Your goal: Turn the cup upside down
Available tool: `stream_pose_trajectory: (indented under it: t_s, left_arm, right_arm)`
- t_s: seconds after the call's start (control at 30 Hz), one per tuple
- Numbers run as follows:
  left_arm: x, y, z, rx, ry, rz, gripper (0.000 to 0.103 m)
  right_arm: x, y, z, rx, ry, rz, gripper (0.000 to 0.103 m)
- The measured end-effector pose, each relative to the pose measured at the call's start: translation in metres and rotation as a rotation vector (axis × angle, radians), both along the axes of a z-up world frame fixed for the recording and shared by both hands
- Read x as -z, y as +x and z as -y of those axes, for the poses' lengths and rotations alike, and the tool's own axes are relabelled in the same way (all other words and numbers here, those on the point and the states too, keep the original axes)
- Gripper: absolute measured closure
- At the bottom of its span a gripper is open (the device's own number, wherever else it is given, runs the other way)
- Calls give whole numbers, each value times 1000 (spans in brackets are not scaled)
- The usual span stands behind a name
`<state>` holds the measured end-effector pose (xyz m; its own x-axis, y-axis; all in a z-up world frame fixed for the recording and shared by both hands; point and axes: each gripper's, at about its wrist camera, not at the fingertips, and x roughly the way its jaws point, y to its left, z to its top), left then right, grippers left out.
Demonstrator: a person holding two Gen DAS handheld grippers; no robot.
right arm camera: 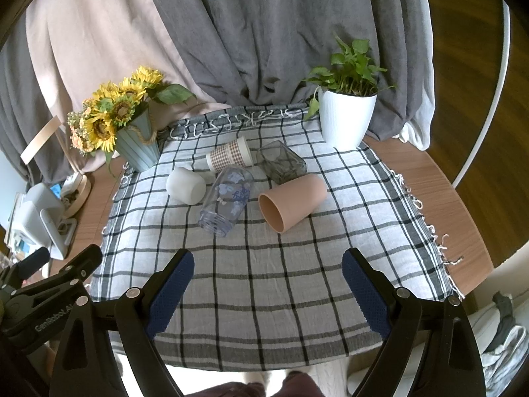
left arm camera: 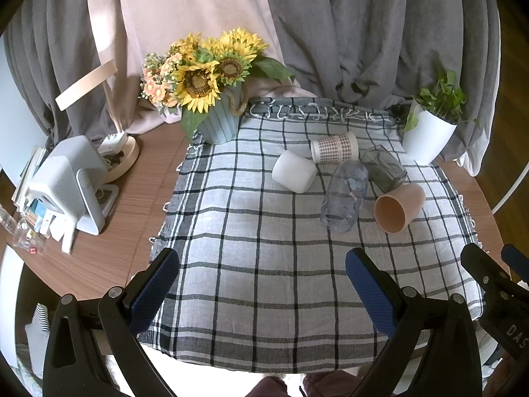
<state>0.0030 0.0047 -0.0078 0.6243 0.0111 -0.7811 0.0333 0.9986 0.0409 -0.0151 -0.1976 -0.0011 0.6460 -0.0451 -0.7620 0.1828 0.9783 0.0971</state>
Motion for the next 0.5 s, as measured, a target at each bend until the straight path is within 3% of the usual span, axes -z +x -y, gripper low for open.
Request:
stream_pose_trajectory:
  t_s: [0.23, 0.5]
  left_arm:
    - [5, 15, 9, 61, -38, -56, 0]
    - [5, 40, 24, 148, -35, -58, 0]
  right_arm:
    - [-3, 2, 3, 2, 5, 5, 12]
    - [8, 28, 7, 18, 40, 17, 12]
